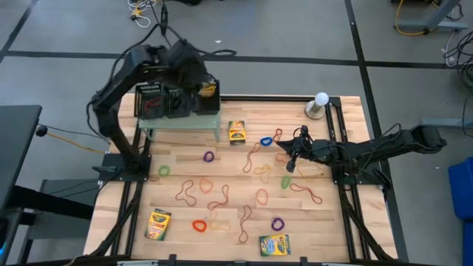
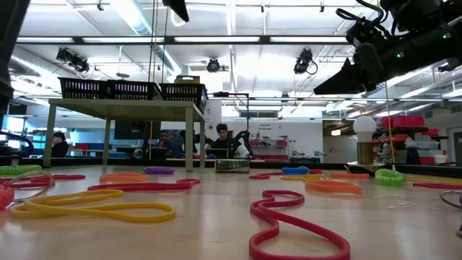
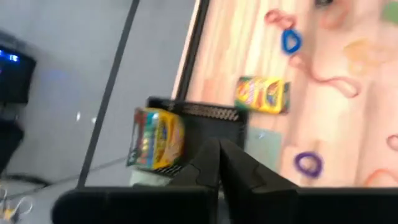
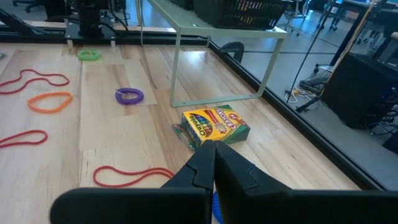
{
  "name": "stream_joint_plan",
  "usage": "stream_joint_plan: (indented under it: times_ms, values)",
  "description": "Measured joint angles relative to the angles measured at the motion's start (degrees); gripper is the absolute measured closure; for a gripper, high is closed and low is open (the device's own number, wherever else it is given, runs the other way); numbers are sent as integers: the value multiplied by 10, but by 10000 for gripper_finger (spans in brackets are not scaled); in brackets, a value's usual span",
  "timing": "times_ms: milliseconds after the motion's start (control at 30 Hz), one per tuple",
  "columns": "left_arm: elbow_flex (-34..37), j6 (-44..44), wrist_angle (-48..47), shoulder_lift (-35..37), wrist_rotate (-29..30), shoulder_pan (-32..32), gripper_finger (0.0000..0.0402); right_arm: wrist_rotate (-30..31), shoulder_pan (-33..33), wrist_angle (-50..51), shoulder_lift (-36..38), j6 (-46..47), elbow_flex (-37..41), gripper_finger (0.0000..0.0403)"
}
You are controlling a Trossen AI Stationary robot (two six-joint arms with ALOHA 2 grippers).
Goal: Pick & Place Office Desk Supplies
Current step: Put the orange rubber band into the left black bin on the shelf
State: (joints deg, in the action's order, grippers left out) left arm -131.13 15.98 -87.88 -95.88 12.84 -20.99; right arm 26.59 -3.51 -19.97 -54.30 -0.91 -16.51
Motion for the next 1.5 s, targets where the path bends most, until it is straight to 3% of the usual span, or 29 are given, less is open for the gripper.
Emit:
stream_joint_plan:
  times_ms: [133,267,600,767,867,1033,1100,1167,1233,1367,1500]
  values:
    - [82,-30,54,46,11,61,395,0,0,-4,0,0,0,391]
    - [213,-53,161,98,26,121,395,3,0,-5,0,0,0,391]
    - [662,-182,591,263,-25,258,392,6,0,-9,0,0,0,391]
    - [835,-309,812,266,-39,316,389,6,0,-9,0,0,0,391]
    - [885,-350,944,225,-68,327,385,6,0,-17,0,0,0,391]
    - [897,-344,1175,136,-43,356,396,7,0,-30,0,-3,0,391]
    - [887,-375,1243,102,-83,351,395,7,0,-30,0,-3,0,391]
    - [864,-385,1245,76,-118,349,389,7,0,-30,0,-3,0,391]
    - [834,-376,1193,62,-110,362,387,7,0,-30,0,-3,0,391]
    - [763,-332,993,55,-54,401,396,7,0,-28,0,-4,0,391]
    - [702,-384,785,50,18,427,383,7,0,-28,0,-7,0,391]
